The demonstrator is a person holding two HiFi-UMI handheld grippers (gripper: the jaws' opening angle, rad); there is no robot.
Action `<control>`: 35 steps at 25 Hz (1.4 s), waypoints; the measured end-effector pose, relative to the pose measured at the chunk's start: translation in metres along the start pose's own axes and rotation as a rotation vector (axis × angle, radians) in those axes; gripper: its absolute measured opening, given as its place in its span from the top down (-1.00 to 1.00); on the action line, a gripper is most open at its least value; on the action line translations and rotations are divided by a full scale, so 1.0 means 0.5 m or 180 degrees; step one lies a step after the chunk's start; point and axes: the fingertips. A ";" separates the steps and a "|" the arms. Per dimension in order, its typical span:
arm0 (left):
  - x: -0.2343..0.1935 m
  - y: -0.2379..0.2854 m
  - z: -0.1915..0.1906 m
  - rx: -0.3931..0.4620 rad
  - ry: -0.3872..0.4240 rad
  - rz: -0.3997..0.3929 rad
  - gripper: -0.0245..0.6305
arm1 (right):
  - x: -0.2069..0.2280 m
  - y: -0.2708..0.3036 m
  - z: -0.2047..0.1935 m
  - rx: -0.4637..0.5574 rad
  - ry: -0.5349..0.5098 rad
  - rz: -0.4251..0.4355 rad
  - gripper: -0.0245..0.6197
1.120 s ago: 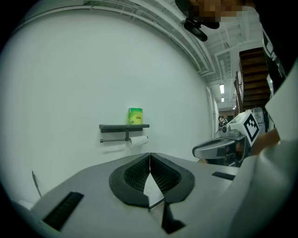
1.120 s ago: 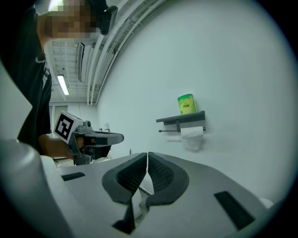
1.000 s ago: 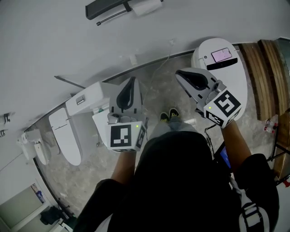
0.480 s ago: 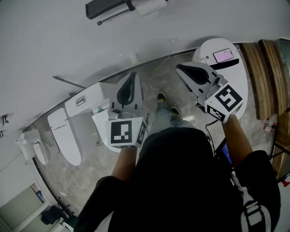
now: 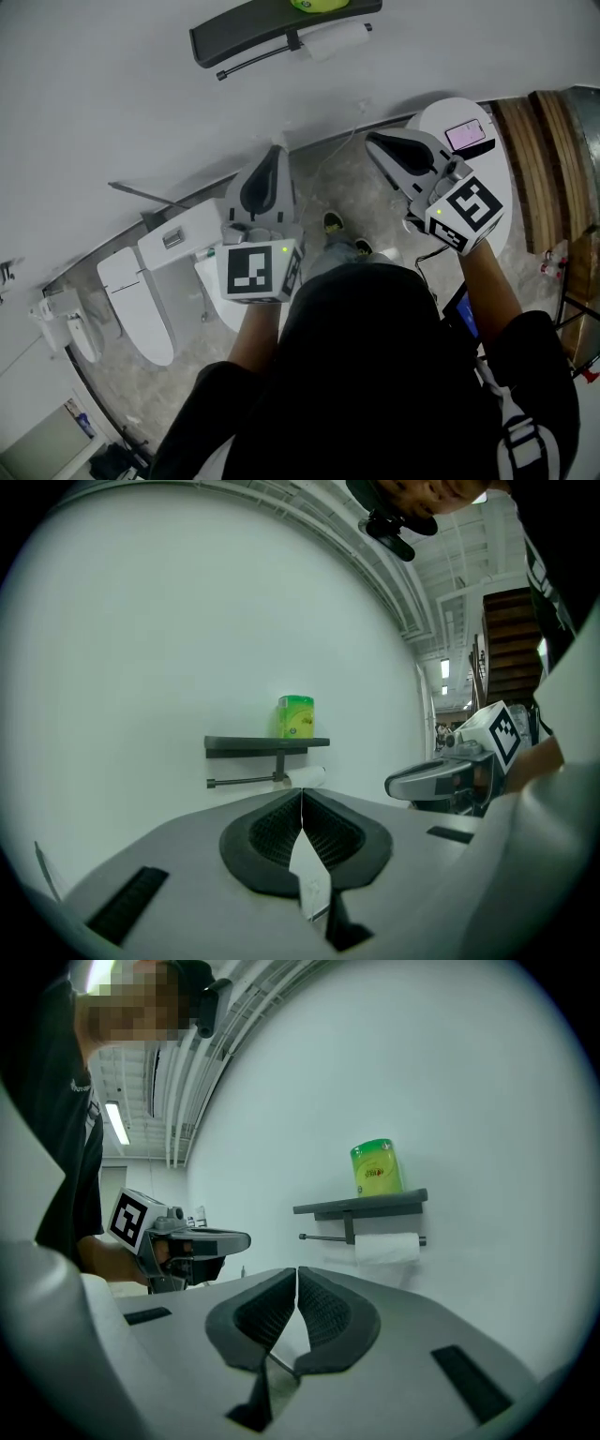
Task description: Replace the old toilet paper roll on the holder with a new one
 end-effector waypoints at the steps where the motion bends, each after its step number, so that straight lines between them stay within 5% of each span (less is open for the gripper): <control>1: -0.012 0.007 0.005 0.0028 0.0004 -0.0010 0.85 | 0.004 0.009 0.007 -0.0012 -0.0035 0.0002 0.86; 17: -0.063 0.120 0.031 -0.0017 0.0073 -0.0179 0.85 | 0.123 0.048 0.037 -0.0054 -0.0062 -0.0217 0.86; 26: -0.052 0.218 0.078 -0.0096 0.0107 -0.0094 0.85 | 0.235 0.062 0.053 -0.0045 -0.0093 -0.0163 0.86; 35: -0.052 0.291 0.124 -0.0081 0.0208 0.0076 0.85 | 0.314 0.070 0.102 0.0083 -0.0467 -0.0188 0.86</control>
Point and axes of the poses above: the fingertips, and each gripper's own axes: y forward along the fingers, x to its right, z out of its top, and after that the axes turned 14 degrees about -x, right-handed
